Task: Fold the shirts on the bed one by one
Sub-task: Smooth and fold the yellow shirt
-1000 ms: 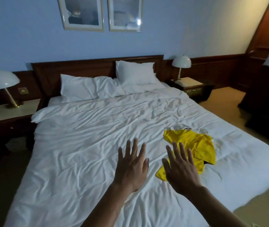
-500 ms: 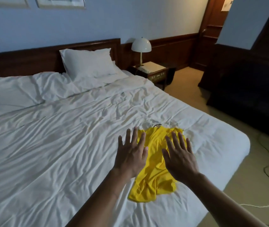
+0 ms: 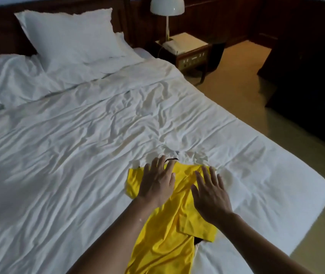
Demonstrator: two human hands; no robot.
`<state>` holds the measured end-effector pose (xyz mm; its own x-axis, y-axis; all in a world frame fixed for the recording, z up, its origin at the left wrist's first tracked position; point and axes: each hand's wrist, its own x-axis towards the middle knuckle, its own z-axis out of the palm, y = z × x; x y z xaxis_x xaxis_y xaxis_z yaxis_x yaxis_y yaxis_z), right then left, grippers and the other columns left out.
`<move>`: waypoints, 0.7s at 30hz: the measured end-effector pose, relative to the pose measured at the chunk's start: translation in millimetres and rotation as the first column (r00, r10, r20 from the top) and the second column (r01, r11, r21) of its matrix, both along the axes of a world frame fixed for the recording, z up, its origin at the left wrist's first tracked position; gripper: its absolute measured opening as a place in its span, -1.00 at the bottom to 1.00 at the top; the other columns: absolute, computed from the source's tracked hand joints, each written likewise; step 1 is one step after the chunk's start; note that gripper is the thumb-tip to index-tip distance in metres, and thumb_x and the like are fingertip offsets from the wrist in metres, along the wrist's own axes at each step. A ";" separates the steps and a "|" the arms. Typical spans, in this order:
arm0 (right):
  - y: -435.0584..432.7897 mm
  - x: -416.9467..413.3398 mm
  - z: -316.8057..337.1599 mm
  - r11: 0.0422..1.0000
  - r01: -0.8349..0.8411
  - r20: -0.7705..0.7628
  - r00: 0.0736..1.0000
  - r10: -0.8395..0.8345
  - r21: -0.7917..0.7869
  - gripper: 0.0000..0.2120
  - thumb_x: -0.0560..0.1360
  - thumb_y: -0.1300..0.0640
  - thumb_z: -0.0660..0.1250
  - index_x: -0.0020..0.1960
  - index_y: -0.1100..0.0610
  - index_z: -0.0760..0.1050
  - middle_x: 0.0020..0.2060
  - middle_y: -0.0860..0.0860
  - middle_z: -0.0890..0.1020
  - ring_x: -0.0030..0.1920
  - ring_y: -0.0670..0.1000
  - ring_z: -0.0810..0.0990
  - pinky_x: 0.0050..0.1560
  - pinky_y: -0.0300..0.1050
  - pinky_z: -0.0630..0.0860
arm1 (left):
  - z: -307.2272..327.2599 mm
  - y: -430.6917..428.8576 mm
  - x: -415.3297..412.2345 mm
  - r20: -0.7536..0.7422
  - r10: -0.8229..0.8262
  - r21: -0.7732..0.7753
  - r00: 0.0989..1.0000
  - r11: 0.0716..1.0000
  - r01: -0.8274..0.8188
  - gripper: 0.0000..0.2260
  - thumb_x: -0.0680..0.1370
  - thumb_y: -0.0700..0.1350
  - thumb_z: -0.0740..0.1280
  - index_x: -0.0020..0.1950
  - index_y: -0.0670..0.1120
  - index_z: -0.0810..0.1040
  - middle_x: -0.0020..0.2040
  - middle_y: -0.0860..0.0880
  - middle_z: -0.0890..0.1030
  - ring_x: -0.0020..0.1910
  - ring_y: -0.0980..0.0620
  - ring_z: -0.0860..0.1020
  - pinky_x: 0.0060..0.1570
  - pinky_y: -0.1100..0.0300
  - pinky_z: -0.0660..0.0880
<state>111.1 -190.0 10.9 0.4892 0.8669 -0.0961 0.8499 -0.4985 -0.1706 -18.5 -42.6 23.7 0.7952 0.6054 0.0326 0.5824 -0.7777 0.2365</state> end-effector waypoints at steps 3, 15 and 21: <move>21.1 47.2 -39.8 0.997 -0.013 -0.097 0.995 0.006 -0.077 -0.14 0.52 -0.25 -0.42 0.67 0.13 0.11 0.67 0.14 0.02 0.67 0.19 -0.12 0.63 0.15 -0.11 | -45.5 26.0 43.5 -0.114 0.005 -0.063 0.993 0.998 -0.013 -0.58 0.71 0.05 0.15 0.56 0.02 0.37 0.55 -0.13 0.38 0.49 -0.19 0.36 0.40 -0.20 0.36; 100.4 142.1 -183.2 0.935 -0.085 -0.208 0.978 0.012 -0.343 -0.43 0.69 0.00 0.11 0.65 0.12 0.09 0.60 0.12 0.24 0.63 0.17 0.12 0.61 0.32 -0.11 | -198.4 80.8 114.3 -0.401 -0.030 -0.171 0.916 0.984 -0.043 -0.42 0.57 0.03 0.38 0.54 -0.06 0.31 0.45 -0.12 0.42 0.43 -0.22 0.39 0.32 -0.21 0.38; 94.2 146.2 -187.0 0.965 -0.041 -0.240 0.970 -0.024 -0.261 -0.59 0.54 0.04 0.21 0.37 0.09 0.49 0.15 0.09 0.54 0.25 0.19 0.48 0.39 0.25 0.27 | -210.0 77.9 105.7 -0.251 -0.051 -0.119 0.967 0.993 0.022 -0.59 0.33 -0.23 0.44 0.18 -0.13 0.60 -0.11 -0.12 0.66 -0.07 -0.23 0.63 -0.11 -0.06 0.46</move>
